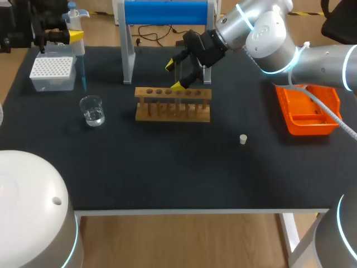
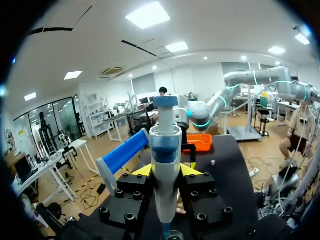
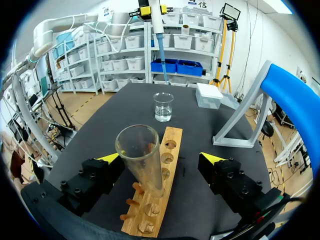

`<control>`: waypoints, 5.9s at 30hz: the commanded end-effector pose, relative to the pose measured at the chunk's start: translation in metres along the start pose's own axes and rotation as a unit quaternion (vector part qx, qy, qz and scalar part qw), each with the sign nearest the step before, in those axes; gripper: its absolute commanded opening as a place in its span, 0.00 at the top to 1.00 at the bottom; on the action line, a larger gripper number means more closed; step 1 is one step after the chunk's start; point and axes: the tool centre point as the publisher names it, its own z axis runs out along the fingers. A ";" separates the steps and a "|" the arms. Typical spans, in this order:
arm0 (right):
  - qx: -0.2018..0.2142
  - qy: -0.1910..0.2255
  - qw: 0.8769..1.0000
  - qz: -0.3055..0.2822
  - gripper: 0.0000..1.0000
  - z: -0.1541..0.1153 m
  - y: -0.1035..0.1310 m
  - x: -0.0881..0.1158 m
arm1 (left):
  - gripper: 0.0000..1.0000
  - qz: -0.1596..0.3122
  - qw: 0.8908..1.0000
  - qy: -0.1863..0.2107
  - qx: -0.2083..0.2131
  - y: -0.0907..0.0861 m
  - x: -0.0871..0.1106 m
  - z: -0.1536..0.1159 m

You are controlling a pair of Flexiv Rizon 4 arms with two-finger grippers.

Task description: Invert the test tube, pick up the pipette, mount the tip to pipette, aspirate from beaker and dispense into the tube, eject the tip, return the pipette, and cap with the stopper.

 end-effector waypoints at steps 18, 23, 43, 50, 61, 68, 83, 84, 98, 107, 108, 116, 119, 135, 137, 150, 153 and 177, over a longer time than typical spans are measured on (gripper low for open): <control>0.002 0.001 1.000 0.000 0.00 -0.001 0.000 0.000 | 1.00 0.015 1.000 0.022 0.003 -0.075 0.000 0.025; 0.002 0.001 1.000 0.000 0.00 -0.001 0.000 0.000 | 1.00 0.013 0.998 0.055 0.015 -0.121 -0.001 0.053; 0.002 0.001 1.000 0.000 0.00 -0.001 0.000 0.000 | 1.00 0.002 0.989 0.145 0.023 -0.195 0.007 0.178; 0.002 0.001 1.000 0.000 0.00 -0.001 0.000 0.000 | 1.00 -0.006 0.986 0.162 0.028 -0.193 0.011 0.204; 0.002 0.001 1.000 0.000 0.00 -0.001 0.000 0.000 | 1.00 -0.019 0.987 0.161 0.023 -0.188 0.013 0.214; 0.002 0.001 1.000 0.000 0.00 -0.001 0.000 0.000 | 1.00 -0.019 0.987 0.161 0.023 -0.188 0.013 0.214; 0.002 0.001 1.000 0.000 0.00 -0.001 0.000 0.000 | 1.00 -0.019 0.987 0.161 0.023 -0.188 0.013 0.214; 0.002 0.001 1.000 0.000 0.00 -0.001 0.000 0.000 | 1.00 -0.019 0.987 0.161 0.023 -0.188 0.013 0.214; 0.002 0.001 1.000 0.000 0.00 -0.001 0.000 0.000 | 1.00 -0.019 0.987 0.161 0.023 -0.188 0.013 0.214; 0.002 0.001 1.000 0.000 0.00 -0.001 0.000 0.000 | 1.00 -0.021 0.987 0.156 0.027 -0.186 0.016 0.215; 0.002 0.001 1.000 0.000 0.00 -0.001 0.000 0.000 | 1.00 -0.022 0.987 0.155 0.030 -0.186 0.016 0.215; 0.002 0.001 1.000 0.000 0.00 -0.001 0.000 0.000 | 1.00 -0.037 0.987 0.152 0.035 -0.182 0.021 0.218; 0.002 0.001 1.000 0.000 0.00 -0.001 0.000 0.000 | 1.00 -0.041 0.987 0.149 0.040 -0.179 0.021 0.218; 0.002 0.001 1.000 0.000 0.00 -0.001 0.000 0.000 | 1.00 -0.057 0.987 0.139 0.054 -0.166 0.021 0.212; 0.002 0.001 1.000 0.000 0.00 -0.001 0.000 0.000 | 1.00 -0.058 0.987 0.139 0.054 -0.165 0.020 0.212; 0.002 0.001 1.000 0.000 0.00 -0.001 0.000 0.000 | 1.00 -0.079 0.986 0.137 0.056 -0.155 0.017 0.216; 0.002 0.001 1.000 0.000 0.00 -0.001 0.000 0.000 | 1.00 -0.080 0.986 0.136 0.056 -0.153 0.015 0.217; 0.002 0.001 1.000 0.000 0.00 -0.001 0.000 0.000 | 1.00 -0.093 0.988 0.118 0.022 -0.142 0.010 0.215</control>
